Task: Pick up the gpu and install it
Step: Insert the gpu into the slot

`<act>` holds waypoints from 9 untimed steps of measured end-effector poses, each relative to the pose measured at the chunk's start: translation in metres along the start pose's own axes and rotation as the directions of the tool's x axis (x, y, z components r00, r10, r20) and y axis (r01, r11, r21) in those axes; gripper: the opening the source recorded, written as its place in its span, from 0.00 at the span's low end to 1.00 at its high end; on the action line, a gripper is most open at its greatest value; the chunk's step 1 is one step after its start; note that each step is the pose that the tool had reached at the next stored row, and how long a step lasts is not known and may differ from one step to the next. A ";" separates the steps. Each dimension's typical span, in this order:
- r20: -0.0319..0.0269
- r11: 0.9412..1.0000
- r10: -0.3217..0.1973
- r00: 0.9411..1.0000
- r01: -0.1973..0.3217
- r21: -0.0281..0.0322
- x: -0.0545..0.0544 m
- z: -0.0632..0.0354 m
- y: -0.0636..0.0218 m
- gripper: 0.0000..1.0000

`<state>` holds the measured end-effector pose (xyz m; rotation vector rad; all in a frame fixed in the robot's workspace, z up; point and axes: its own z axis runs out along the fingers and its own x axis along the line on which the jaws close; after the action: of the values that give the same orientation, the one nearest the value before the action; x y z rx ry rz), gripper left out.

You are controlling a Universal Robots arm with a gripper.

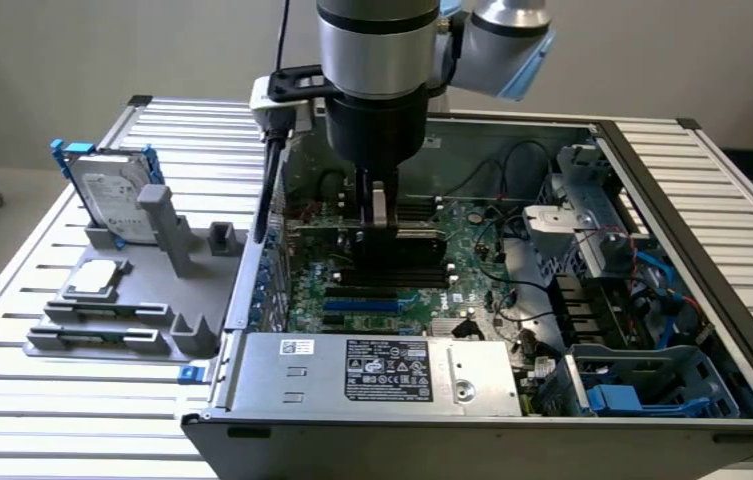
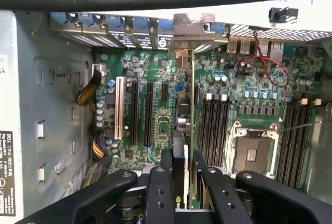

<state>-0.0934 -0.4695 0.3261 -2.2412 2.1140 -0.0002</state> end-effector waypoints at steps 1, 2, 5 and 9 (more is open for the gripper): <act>0.000 1.000 0.000 1.000 0.000 0.006 0.000 0.0009 0.0001 0.26; -0.001 1.000 0.000 1.000 0.000 0.010 0.001 0.0021 0.0001 0.26; -0.002 1.000 -0.001 1.000 0.001 0.010 0.001 0.0032 0.0002 0.26; -0.001 1.000 0.004 1.000 -0.004 0.011 0.001 0.0068 0.0004 0.26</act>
<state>-0.0934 -0.4703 0.3193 -2.2318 2.1142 -0.0129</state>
